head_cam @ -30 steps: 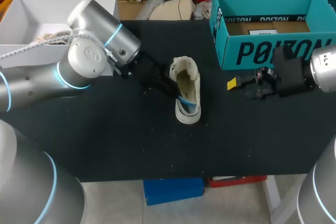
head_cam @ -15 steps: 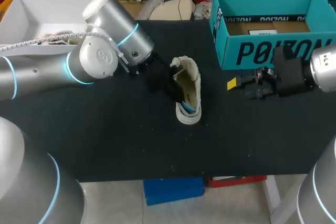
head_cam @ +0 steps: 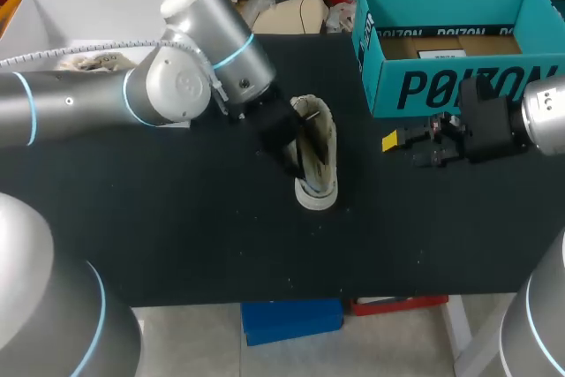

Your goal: Take the shoe out of the shoebox, open the shoe tongue, remove and reinsert the insole, then place the shoe into the shoebox

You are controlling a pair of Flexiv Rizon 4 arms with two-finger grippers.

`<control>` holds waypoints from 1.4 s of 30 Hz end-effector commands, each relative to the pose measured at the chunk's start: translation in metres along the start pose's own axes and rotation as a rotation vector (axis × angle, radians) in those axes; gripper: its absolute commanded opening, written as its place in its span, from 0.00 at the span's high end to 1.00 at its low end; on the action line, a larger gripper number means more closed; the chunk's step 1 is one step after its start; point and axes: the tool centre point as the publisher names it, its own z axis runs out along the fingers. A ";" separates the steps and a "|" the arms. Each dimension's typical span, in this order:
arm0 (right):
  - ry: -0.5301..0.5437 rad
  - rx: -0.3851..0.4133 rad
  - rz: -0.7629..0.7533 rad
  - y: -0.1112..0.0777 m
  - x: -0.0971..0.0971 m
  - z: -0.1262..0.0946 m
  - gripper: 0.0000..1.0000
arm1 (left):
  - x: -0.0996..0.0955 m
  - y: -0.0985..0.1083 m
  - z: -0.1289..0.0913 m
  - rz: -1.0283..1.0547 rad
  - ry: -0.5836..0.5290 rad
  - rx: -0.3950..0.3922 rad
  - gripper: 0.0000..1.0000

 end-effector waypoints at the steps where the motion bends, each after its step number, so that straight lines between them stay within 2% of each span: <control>1: -0.002 0.002 0.001 0.000 0.000 0.000 0.00 | -0.003 -0.003 -0.018 0.010 -0.025 0.006 0.00; 6: -0.002 0.002 0.001 0.000 0.000 0.000 0.00 | -0.019 -0.010 -0.021 0.026 -0.047 0.015 0.02; 7: -0.002 0.002 0.001 0.000 0.000 0.000 0.00 | -0.021 -0.011 -0.019 0.045 -0.036 -0.003 0.39; 8: -0.002 0.002 0.001 0.000 0.000 0.000 0.00 | -0.022 -0.011 -0.017 0.067 -0.011 -0.032 0.82; 9: -0.002 0.002 0.001 0.000 0.000 0.000 0.00 | -0.022 -0.009 -0.014 0.100 0.035 -0.079 1.00; 10: -0.002 0.002 0.001 0.000 0.000 0.000 0.00 | -0.020 -0.007 -0.011 0.136 0.084 -0.129 1.00; 21: -0.002 0.002 0.001 0.000 0.000 0.000 0.00 | -0.004 0.003 0.003 0.193 0.276 -0.234 1.00; 31: -0.002 0.002 0.001 0.000 0.000 0.000 0.00 | 0.010 0.009 -0.001 0.203 0.367 -0.251 1.00; 42: -0.002 0.002 0.001 0.000 0.000 0.000 0.00 | 0.018 0.020 0.028 0.232 0.420 -0.248 1.00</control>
